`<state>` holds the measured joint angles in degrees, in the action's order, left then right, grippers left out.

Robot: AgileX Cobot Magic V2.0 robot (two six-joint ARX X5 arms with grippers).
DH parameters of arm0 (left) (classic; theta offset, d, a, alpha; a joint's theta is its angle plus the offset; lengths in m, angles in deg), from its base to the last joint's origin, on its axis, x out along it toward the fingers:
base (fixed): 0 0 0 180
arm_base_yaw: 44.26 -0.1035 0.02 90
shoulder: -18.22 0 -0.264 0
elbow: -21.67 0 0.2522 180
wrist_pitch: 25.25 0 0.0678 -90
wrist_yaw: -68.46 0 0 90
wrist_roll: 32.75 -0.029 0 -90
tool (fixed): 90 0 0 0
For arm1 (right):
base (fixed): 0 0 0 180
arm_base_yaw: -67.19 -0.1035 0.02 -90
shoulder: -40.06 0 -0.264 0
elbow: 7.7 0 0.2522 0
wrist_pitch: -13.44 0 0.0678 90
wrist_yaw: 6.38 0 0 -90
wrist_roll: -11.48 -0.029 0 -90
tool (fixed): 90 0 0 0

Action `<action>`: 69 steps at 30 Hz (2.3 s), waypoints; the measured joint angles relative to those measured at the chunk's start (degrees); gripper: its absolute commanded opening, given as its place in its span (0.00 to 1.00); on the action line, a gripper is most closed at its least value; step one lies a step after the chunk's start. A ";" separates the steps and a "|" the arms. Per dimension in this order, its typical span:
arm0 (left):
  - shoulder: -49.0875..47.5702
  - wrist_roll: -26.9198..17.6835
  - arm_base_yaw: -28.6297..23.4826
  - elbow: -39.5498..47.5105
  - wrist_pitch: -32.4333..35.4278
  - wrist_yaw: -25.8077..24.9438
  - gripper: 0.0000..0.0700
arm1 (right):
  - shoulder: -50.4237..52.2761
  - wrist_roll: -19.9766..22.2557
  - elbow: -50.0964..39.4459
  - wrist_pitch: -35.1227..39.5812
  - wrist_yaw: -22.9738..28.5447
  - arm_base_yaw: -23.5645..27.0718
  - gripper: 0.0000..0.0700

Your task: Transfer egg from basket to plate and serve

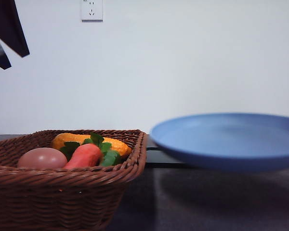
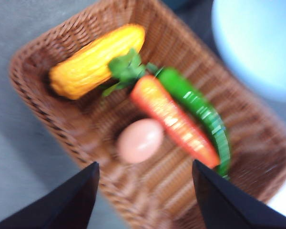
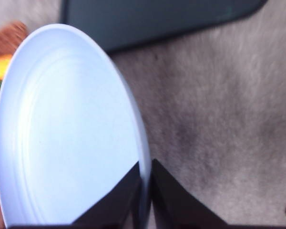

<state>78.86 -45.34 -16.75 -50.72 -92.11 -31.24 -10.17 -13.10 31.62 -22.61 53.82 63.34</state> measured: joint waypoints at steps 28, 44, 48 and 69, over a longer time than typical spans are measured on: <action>29.34 -11.50 7.82 -3.24 2.15 10.26 0.68 | 14.25 0.02 2.38 -6.85 -1.70 5.41 0.00; 33.48 -11.88 7.88 -3.24 4.58 10.26 0.29 | 14.25 0.07 2.38 -6.85 -1.71 5.41 0.00; 33.48 -11.88 7.88 -3.24 4.49 10.26 0.17 | 14.25 0.07 2.38 -6.85 -1.73 5.43 0.00; 33.48 -6.70 10.82 -36.53 -16.78 -0.29 0.16 | 12.23 0.01 2.43 -6.08 -1.68 5.45 0.00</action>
<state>112.34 -52.04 -5.93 -87.25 -108.89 -31.53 2.05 -13.10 34.06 -28.69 52.14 68.79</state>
